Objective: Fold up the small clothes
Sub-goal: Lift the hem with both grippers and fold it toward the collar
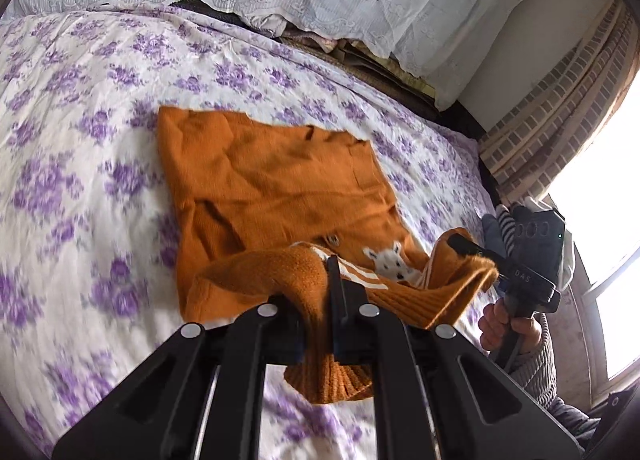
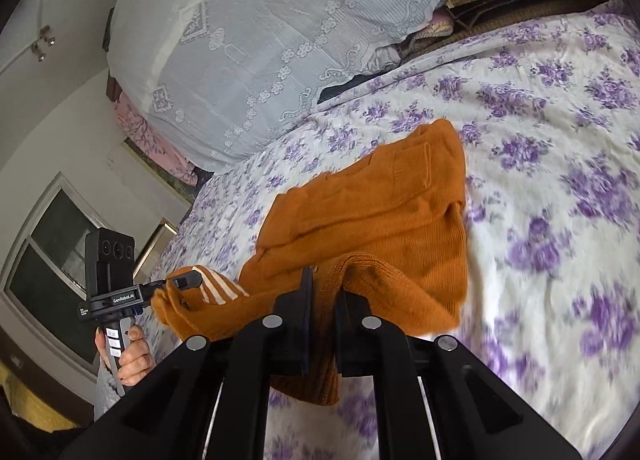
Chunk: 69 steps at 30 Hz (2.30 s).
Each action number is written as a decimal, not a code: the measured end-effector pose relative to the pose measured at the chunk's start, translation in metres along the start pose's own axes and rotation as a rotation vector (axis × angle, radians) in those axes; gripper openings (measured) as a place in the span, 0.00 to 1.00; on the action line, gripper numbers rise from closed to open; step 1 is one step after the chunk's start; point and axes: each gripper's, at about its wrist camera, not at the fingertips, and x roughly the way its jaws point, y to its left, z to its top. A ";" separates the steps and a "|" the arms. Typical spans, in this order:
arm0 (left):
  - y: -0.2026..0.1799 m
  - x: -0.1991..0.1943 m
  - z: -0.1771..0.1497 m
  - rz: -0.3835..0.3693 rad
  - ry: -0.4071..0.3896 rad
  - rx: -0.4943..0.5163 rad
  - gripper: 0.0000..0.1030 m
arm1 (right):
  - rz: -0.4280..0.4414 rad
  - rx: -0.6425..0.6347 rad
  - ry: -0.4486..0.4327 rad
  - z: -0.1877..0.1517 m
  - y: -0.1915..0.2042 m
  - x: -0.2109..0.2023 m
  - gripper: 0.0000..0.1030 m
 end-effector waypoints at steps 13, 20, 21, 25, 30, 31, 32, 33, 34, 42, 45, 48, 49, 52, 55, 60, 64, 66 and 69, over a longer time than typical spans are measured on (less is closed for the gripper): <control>0.050 0.051 0.080 0.032 -0.015 -0.118 0.08 | -0.053 0.100 -0.066 0.090 -0.045 0.071 0.09; 0.106 0.092 0.084 0.000 0.019 -0.320 0.21 | -0.079 0.298 -0.117 0.090 -0.103 0.090 0.54; 0.108 0.086 0.082 -0.015 0.000 -0.320 0.30 | -0.079 0.312 -0.139 0.091 -0.106 0.081 0.58; 0.092 0.037 0.085 0.025 -0.186 -0.268 0.90 | -0.007 0.271 -0.204 0.094 -0.096 0.054 0.58; 0.077 0.031 0.082 -0.039 -0.135 -0.216 0.90 | 0.100 0.152 -0.040 0.085 -0.055 0.073 0.62; 0.076 0.035 0.078 -0.059 -0.109 -0.217 0.90 | 0.120 0.121 0.013 0.078 -0.043 0.081 0.63; 0.074 0.041 0.074 -0.077 -0.080 -0.216 0.90 | 0.129 0.097 0.043 0.073 -0.035 0.086 0.65; 0.072 0.045 0.070 -0.094 -0.054 -0.215 0.90 | 0.136 0.058 0.082 0.069 -0.024 0.092 0.68; 0.068 0.052 0.067 -0.124 -0.018 -0.205 0.90 | 0.141 0.021 0.115 0.065 -0.014 0.099 0.69; 0.066 0.092 0.092 -0.069 0.024 -0.202 0.90 | 0.128 0.028 0.232 0.086 -0.012 0.166 0.72; 0.096 0.084 0.119 -0.063 -0.097 -0.344 0.90 | 0.124 0.099 0.011 0.124 -0.022 0.153 0.72; 0.118 0.068 0.132 -0.043 -0.181 -0.461 0.90 | 0.147 0.197 -0.129 0.146 -0.039 0.132 0.72; 0.119 0.065 0.131 -0.047 -0.180 -0.467 0.90 | 0.171 0.226 -0.134 0.144 -0.045 0.125 0.72; 0.110 0.063 0.118 -0.058 -0.147 -0.419 0.90 | 0.154 0.216 -0.142 0.127 -0.051 0.113 0.73; 0.094 0.074 0.113 -0.018 -0.089 -0.346 0.90 | 0.163 0.220 -0.097 0.125 -0.047 0.126 0.74; 0.054 0.118 0.125 0.119 -0.017 -0.185 0.91 | 0.239 0.212 -0.005 0.122 -0.039 0.153 0.79; 0.073 0.151 0.124 0.199 0.014 -0.194 0.91 | 0.101 0.369 -0.063 0.119 -0.091 0.154 0.57; 0.071 0.142 0.120 0.214 -0.009 -0.172 0.87 | -0.023 0.395 -0.130 0.123 -0.111 0.132 0.62; 0.063 0.117 0.113 0.326 -0.063 -0.169 0.85 | -0.020 0.464 -0.176 0.120 -0.124 0.100 0.76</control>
